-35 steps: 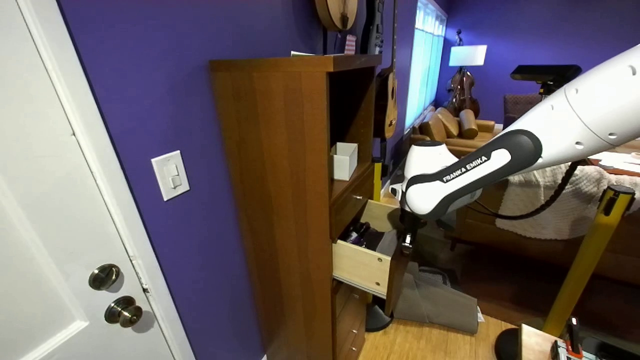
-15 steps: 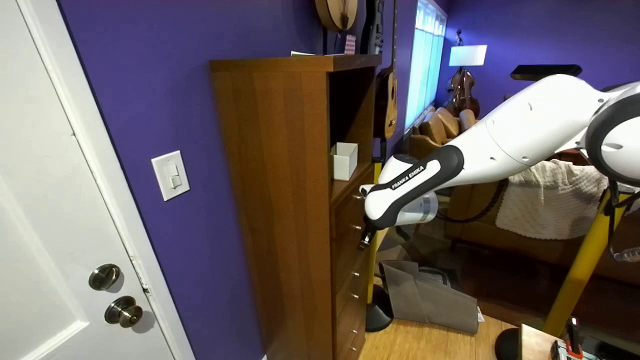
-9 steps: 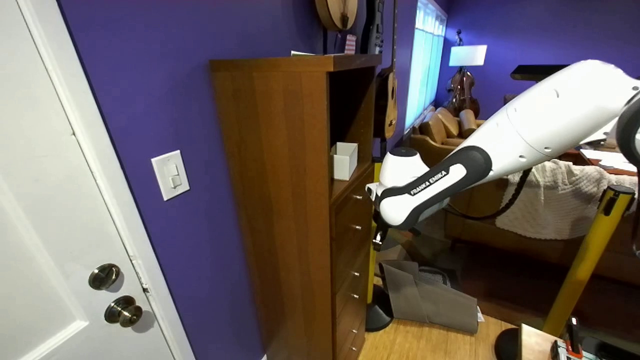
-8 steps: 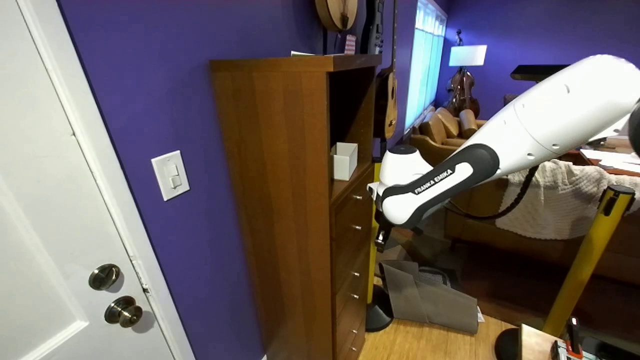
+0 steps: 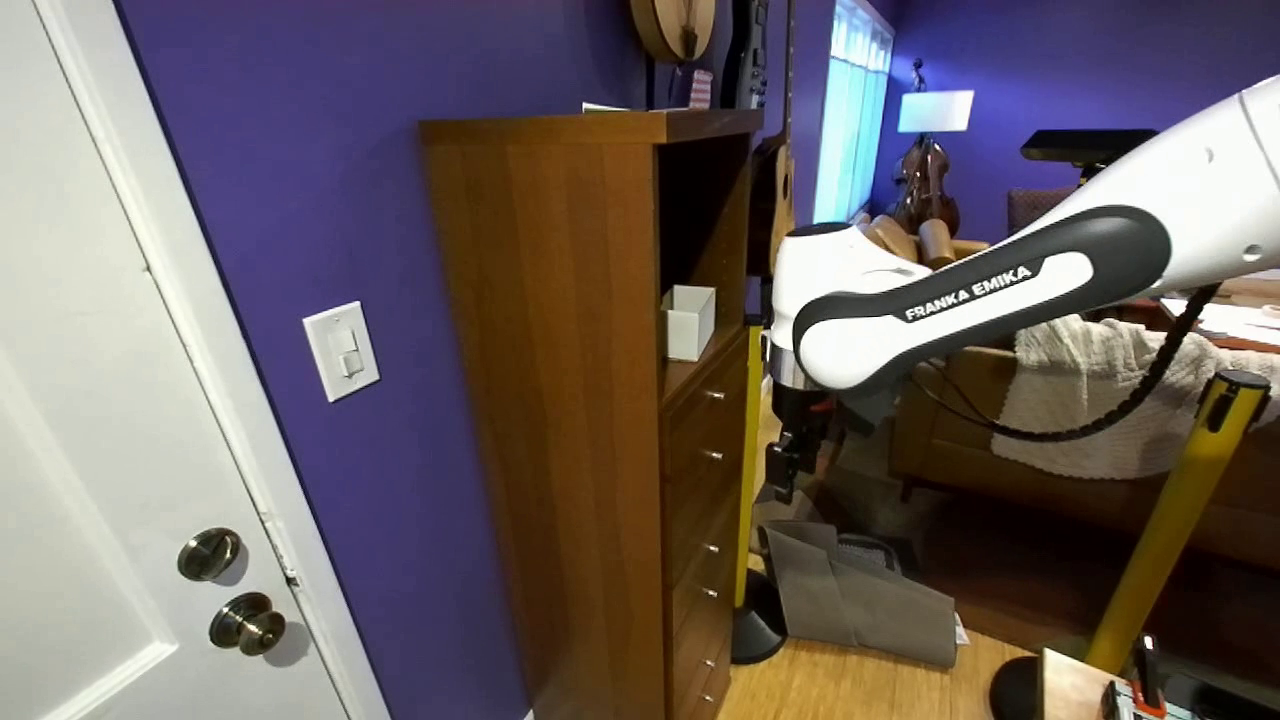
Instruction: Close the open drawer
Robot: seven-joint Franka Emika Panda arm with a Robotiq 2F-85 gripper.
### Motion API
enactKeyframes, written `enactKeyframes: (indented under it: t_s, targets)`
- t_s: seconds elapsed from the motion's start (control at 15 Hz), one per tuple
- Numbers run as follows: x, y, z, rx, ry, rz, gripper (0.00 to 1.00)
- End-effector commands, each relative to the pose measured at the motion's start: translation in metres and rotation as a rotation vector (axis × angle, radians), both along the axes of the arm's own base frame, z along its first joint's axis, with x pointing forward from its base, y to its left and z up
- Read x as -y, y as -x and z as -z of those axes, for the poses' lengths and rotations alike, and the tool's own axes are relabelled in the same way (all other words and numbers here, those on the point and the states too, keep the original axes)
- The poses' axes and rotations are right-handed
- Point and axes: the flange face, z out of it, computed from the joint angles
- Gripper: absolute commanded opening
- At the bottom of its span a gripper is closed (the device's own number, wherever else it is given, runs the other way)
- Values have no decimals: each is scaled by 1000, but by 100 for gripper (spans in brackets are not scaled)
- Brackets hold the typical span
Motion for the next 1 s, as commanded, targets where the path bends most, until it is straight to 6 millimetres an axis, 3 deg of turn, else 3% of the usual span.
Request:
enactKeyframes:
  t_s: [0.0, 0.47, 0.6, 0.67, 0.93]
  targets:
    - [-18, 30, -40, 17, -38, 107, 100]
    - [-33, 65, -100, 145, -55, 116, 99]
    - [-32, 74, -108, 171, -49, 59, 100]
    - [-29, 57, -107, 159, -37, 96, 100]
    - [-31, 68, -113, 177, -36, 72, 100]
